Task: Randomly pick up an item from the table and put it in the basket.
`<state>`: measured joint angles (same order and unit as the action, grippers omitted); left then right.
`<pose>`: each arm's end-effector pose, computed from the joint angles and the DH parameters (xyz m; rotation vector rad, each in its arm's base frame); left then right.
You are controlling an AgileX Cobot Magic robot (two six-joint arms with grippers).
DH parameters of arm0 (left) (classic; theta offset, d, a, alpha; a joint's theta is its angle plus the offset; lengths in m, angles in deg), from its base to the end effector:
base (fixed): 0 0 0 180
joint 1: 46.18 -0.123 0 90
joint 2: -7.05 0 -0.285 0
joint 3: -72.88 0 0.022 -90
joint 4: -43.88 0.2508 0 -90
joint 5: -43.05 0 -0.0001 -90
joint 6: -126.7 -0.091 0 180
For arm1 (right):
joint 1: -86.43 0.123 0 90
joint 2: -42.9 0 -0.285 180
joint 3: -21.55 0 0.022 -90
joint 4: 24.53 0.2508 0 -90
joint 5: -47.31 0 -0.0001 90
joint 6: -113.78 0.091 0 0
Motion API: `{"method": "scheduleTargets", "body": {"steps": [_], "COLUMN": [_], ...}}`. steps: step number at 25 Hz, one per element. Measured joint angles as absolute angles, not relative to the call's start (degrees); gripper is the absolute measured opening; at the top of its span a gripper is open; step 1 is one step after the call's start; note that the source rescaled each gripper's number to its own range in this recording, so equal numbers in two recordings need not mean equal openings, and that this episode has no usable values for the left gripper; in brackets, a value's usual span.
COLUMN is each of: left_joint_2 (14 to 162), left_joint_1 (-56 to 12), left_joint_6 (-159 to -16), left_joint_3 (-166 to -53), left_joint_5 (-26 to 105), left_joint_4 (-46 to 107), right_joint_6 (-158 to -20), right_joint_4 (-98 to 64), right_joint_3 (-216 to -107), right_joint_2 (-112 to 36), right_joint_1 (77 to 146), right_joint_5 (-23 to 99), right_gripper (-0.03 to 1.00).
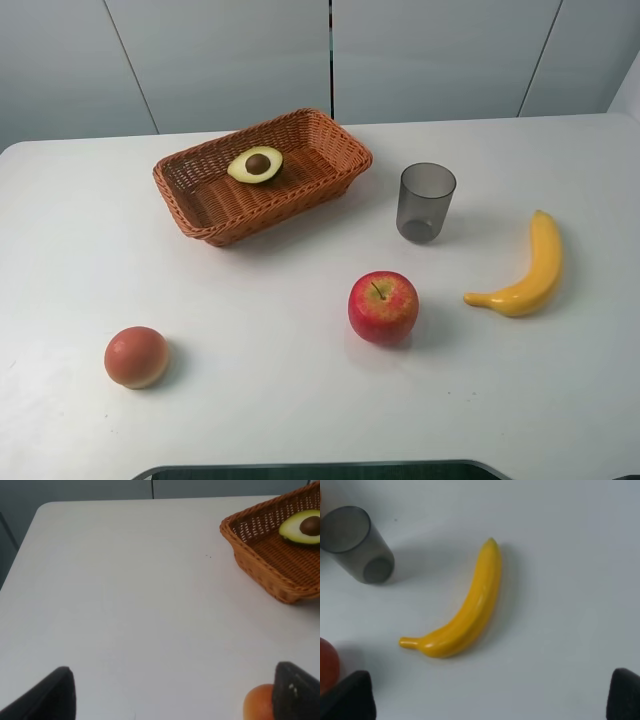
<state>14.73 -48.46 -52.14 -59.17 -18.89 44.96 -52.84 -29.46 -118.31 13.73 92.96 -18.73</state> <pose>-0.0073 0.0012 0.2786 -0.0628 2.0511 0.0347 0.0423 -0.0024 0.3066 0.1378 2.3546 0.0594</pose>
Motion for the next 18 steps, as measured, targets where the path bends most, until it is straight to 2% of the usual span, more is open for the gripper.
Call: {"method": "scheduleTargets", "body": {"steps": [8, 18], "left_joint_2": [14.73, 14.73], "left_joint_1": [-48.46, -48.46], "left_joint_6": [-52.14, -52.14], "left_joint_3": [-59.17, -59.17], "left_joint_5": [-18.89, -18.89], "left_joint_4": [44.96, 44.96], "right_joint_6": [-55.85, -61.47], "right_joint_4": [-28.11, -25.24], "right_joint_3": [-111.18, -110.67], "right_joint_2": [24.3, 32.92], "right_joint_1": [92.96, 92.96], "right_joint_5": [-16.95, -15.94], "right_gripper": [1.0, 1.0]}}
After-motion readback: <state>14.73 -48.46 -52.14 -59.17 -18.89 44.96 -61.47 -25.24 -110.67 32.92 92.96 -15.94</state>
